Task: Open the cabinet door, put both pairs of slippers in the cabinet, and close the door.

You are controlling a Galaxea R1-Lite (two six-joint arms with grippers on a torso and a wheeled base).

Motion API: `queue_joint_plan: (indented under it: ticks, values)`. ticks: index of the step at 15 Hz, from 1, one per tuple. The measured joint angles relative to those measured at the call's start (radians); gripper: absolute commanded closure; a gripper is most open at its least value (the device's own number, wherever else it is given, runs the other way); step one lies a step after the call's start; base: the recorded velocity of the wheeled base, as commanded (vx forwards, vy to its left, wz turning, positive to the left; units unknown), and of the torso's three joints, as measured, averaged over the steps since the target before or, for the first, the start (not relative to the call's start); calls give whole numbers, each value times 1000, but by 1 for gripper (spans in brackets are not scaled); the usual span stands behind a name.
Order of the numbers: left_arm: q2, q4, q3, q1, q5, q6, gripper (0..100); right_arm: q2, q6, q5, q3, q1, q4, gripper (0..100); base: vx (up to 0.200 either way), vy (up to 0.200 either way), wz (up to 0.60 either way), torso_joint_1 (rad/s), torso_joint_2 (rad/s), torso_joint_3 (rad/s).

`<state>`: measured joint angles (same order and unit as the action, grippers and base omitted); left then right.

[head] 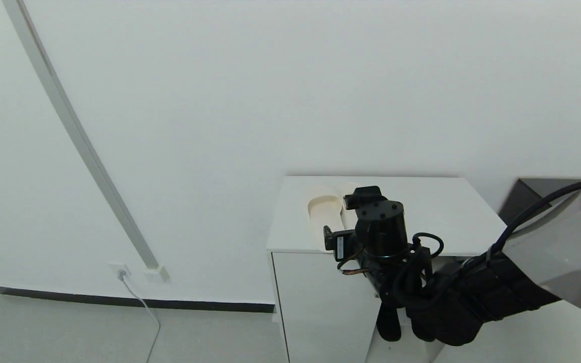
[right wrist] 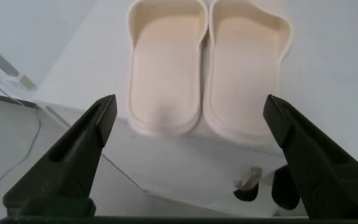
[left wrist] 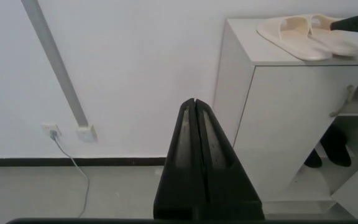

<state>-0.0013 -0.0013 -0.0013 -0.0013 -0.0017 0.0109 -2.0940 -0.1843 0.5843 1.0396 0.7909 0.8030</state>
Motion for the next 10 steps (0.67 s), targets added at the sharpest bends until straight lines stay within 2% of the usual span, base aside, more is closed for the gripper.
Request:
queue_joint_plan:
  ticks: [1,4,10]
  values:
    - [0,1,0,0,0,0,100,-14,0,-21,0,-8,16,0,200,0,0,2,-2,2]
    - [0,0,0,0,2,-2,100,-68,3,-42,5,-26,62,0,0,0,0,0,0,0]
    - [0,0,0,0,3,-5,100,-136,4,-65,67,-46,60,0,0,0,0,0,0,0]
